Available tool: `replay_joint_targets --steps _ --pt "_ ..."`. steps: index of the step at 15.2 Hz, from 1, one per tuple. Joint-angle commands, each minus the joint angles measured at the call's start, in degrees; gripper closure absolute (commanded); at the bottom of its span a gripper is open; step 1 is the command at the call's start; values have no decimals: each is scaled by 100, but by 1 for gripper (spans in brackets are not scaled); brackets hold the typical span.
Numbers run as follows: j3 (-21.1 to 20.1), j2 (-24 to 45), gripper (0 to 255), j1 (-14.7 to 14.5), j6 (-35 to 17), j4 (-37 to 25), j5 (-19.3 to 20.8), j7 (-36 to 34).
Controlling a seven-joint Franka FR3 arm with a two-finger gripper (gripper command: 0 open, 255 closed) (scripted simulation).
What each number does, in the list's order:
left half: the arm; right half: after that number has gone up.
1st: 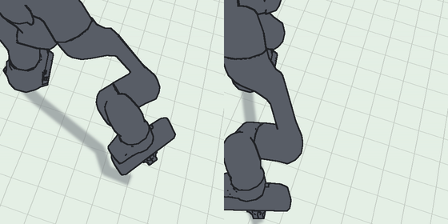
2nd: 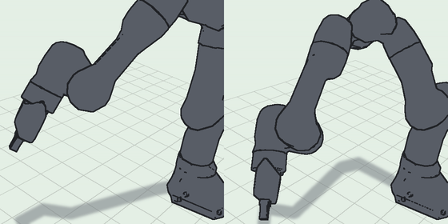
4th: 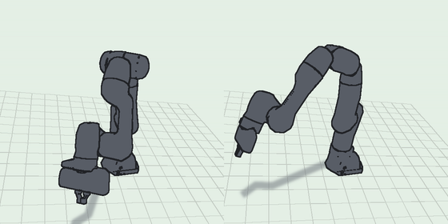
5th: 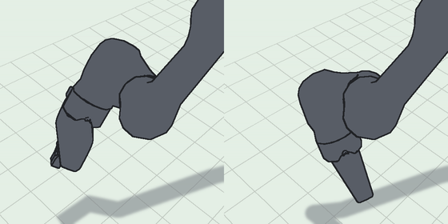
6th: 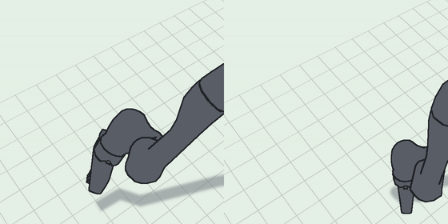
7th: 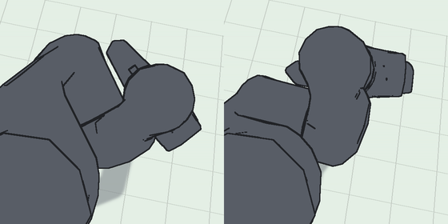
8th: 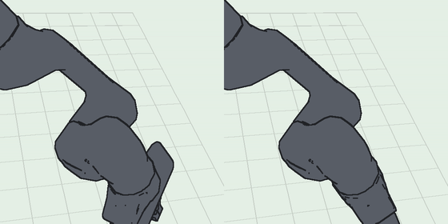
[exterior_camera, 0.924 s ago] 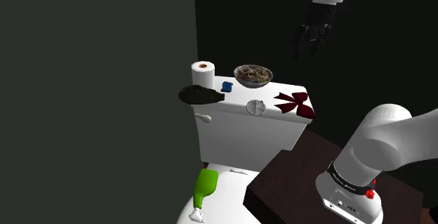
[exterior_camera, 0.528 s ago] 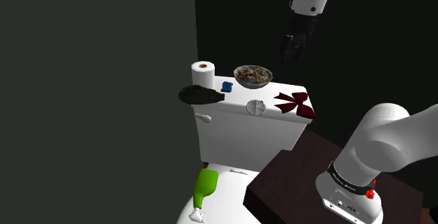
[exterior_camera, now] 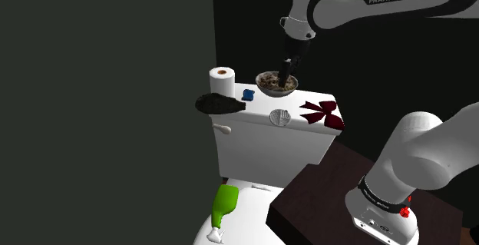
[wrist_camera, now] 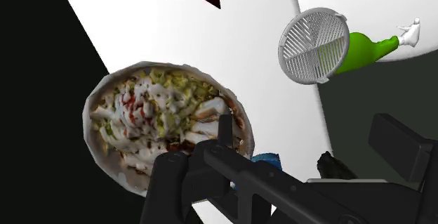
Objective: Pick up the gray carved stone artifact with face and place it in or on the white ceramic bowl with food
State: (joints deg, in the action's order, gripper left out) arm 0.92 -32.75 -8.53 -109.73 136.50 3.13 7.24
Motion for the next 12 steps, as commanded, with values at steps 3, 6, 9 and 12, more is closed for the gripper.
replay_joint_targets --steps 3,6,9,12 --pt "-149 578 0 -247 -840 24 188 441" --pt "-271 1027 0 -401 -1445 19 363 730" --pt "-406 1489 0 -531 -2028 -18 578 979" --pt "-553 1963 0 -638 -2586 -84 854 1178"
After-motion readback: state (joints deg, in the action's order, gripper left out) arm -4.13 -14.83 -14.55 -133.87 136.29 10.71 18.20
